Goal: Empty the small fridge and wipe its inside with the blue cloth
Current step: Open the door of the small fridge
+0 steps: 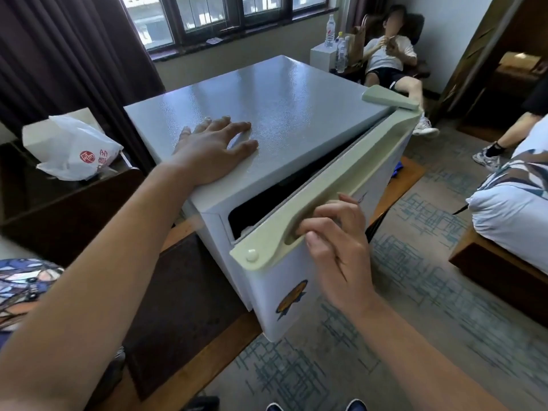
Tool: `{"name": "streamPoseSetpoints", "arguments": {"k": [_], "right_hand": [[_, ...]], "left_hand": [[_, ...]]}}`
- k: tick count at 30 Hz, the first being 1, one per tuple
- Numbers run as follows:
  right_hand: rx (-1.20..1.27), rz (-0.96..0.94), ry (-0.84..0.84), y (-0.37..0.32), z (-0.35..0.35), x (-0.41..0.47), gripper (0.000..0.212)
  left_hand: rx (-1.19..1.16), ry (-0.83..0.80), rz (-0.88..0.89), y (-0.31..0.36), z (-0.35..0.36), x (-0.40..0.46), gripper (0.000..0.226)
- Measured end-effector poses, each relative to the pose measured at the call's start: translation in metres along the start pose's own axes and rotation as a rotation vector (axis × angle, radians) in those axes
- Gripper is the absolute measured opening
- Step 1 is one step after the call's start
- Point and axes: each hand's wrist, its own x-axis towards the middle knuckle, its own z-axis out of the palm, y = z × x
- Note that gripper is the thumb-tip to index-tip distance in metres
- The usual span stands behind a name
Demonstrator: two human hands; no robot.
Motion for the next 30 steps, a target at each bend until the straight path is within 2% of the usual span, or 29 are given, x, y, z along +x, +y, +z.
{"name": "streamPoseSetpoints", "arguments": {"k": [2,5,9,14,16,18,20,22,24,27,30], "right_hand": [[0.025,0.061,-0.059,-0.008,-0.008,0.005,0.022],[0.004,0.330,-0.063,-0.025,-0.018,0.027,0.020],[-0.201,0.485,-0.215,-0.035,-0.038,0.061,0.024],[-0.517,0.427,-0.462,-0.061,-0.040,0.058,0.037],[-0.585,0.395,-0.458,-0.066,-0.036,0.047,0.043],[-0.665,0.350,-0.380,-0.067,-0.034,0.037,0.049],[-0.642,0.307,-0.362,-0.065,-0.032,0.029,0.051],[-0.490,0.284,-0.426,-0.063,-0.029,0.022,0.049],[-0.376,0.284,-0.494,-0.060,-0.031,0.017,0.056],[-0.443,0.274,-0.626,-0.063,-0.044,0.017,0.077],[-0.563,0.332,-0.761,-0.076,-0.061,0.020,0.081]], "left_hand": [[0.004,0.001,0.009,0.000,0.000,0.001,0.063],[0.000,0.005,0.014,0.000,0.001,-0.001,0.064],[-0.012,0.007,0.014,-0.002,0.000,0.001,0.064],[-0.036,0.031,0.017,-0.005,0.003,0.001,0.067],[-0.044,0.031,0.017,-0.005,0.003,0.002,0.067],[-0.038,0.034,0.020,-0.004,0.002,0.000,0.067],[-0.041,0.036,0.023,-0.003,0.001,-0.001,0.066],[-0.041,0.034,0.020,-0.003,0.001,-0.001,0.065],[-0.038,0.030,0.021,-0.003,0.000,-0.002,0.066],[-0.035,0.026,0.026,-0.004,0.001,-0.002,0.068],[-0.032,0.024,0.025,-0.004,0.001,-0.001,0.068]]}}
